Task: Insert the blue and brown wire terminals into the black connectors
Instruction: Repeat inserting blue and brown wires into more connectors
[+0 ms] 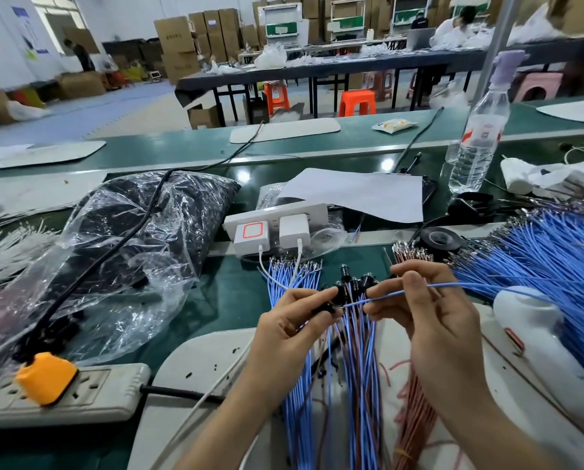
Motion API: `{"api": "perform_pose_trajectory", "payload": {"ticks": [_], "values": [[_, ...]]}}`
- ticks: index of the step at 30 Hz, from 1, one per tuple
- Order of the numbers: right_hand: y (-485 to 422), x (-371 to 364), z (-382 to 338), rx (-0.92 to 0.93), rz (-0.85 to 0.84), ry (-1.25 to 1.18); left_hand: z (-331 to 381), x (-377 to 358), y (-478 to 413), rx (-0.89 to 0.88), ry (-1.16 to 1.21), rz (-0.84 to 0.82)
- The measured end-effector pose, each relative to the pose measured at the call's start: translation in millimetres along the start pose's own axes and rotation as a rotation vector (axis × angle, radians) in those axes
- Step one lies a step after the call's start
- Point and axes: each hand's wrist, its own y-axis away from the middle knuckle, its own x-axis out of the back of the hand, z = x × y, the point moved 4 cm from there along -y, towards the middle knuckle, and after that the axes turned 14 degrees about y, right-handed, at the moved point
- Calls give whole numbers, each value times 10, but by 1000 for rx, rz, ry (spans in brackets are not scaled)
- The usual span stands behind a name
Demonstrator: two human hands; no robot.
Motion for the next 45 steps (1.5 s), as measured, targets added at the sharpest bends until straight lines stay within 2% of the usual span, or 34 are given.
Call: {"api": "perform_pose_trajectory", "payload": {"ticks": [9,14,17,20,22,24,28,31,35,37,39,42,45], "values": [[-15,9,57,-86,-6,-100,11,12,32,45,-28,27],[-33,22,106,-179,-36,-227,6,8,22,82,48,25],[-33,-9,131,-206,-113,-221,23,2,21,72,37,13],[13,-107,177,-255,-268,-241,72,-13,19,46,52,7],[57,-168,210,-313,-369,-271,74,-13,14,76,122,8],[88,-205,235,-367,-435,-287,50,-3,4,147,296,26],[94,-213,284,-445,-481,-301,17,-19,0,227,596,52],[31,-149,292,-516,-460,-435,2,129,-53,249,825,196],[-181,110,298,-513,-238,-623,38,532,-143,189,1017,484],[-253,202,262,-484,-181,-697,35,647,-149,177,1005,564],[-284,257,217,-445,-199,-752,19,694,-149,181,1021,594],[-280,310,205,-439,-251,-624,26,719,-158,134,992,612],[-307,309,179,-394,-244,-486,16,683,-164,75,724,627]]}}
